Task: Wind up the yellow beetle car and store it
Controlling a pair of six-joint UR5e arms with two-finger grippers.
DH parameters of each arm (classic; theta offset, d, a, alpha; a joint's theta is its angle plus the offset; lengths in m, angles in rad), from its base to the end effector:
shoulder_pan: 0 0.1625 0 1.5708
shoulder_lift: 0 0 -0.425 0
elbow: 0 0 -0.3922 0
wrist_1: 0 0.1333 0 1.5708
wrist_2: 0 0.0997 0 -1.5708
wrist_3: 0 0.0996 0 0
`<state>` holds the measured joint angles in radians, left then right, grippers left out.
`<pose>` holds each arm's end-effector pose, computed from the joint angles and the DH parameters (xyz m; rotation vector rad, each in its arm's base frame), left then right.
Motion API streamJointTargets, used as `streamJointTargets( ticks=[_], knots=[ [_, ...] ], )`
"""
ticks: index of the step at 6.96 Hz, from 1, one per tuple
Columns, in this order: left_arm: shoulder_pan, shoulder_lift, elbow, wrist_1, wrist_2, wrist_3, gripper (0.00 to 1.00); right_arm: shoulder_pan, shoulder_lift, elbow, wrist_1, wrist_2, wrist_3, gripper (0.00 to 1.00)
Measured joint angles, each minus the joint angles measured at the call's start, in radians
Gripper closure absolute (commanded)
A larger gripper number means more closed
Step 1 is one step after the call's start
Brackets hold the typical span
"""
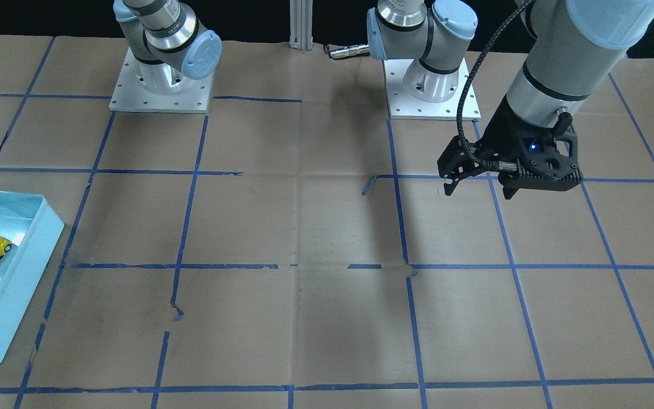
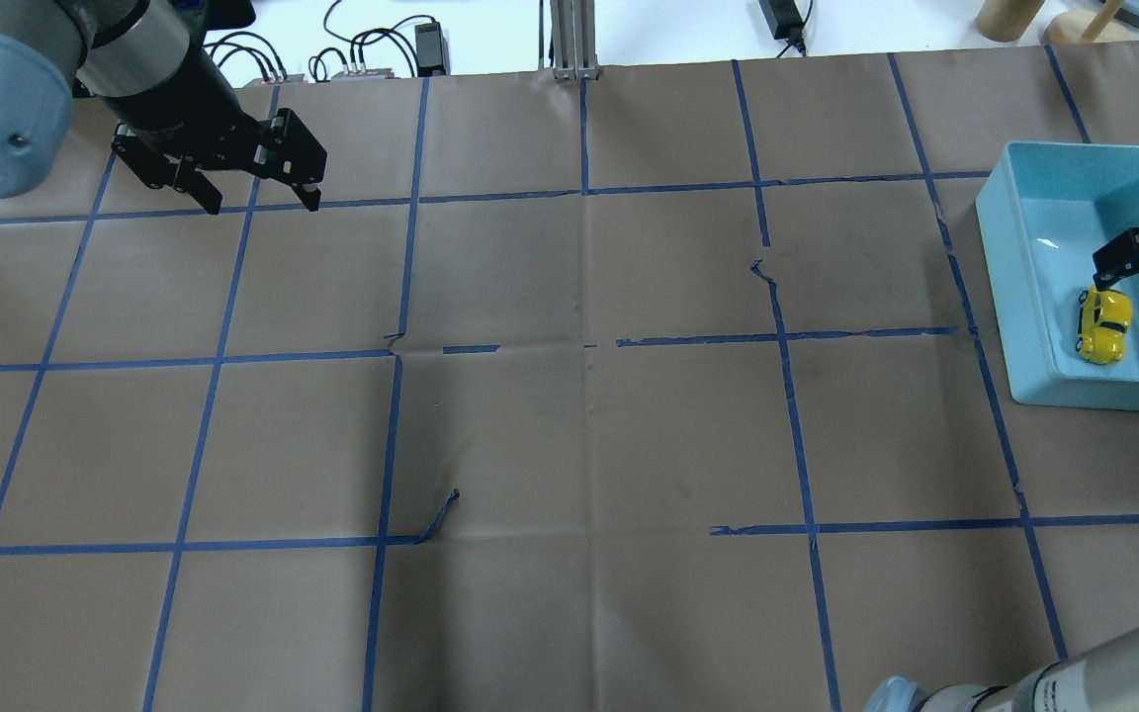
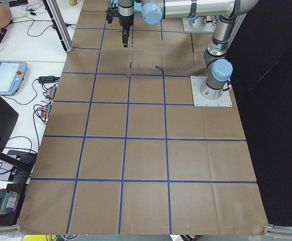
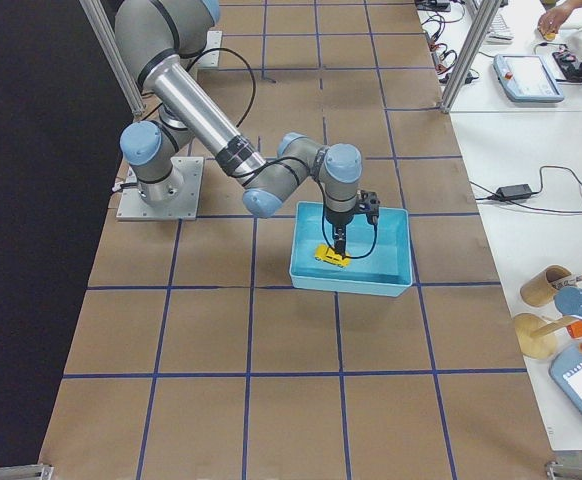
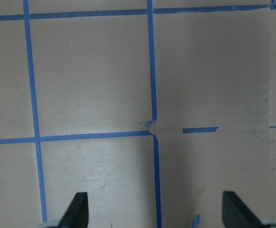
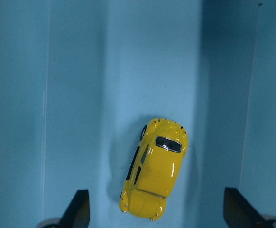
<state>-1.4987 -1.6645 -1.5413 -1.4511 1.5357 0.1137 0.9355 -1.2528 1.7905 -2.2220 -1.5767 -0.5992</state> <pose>-0.0978 -0.5447 0.4666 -0.0662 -3.1098 0.0910 -0.2374 -0.5457 0.2777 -0.0559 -3.0675 0.1369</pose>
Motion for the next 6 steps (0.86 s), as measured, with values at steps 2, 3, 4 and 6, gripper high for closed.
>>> streamJointTargets(
  ticks=[2,3,4,6],
  knots=[
    [0.000,0.009,-0.006,0.000,0.001,0.003,0.00,0.075,-0.087,-0.047,0.138,-0.001,0.157,0.00],
    [0.000,0.007,-0.003,0.000,0.002,0.003,0.00,0.144,-0.132,-0.074,0.214,-0.002,0.269,0.00],
    [0.000,-0.002,0.000,0.000,0.002,0.001,0.00,0.212,-0.170,-0.098,0.276,-0.005,0.360,0.00],
    [0.003,0.004,-0.001,0.000,0.000,0.001,0.00,0.360,-0.269,-0.145,0.392,-0.009,0.503,0.00]
  ],
)
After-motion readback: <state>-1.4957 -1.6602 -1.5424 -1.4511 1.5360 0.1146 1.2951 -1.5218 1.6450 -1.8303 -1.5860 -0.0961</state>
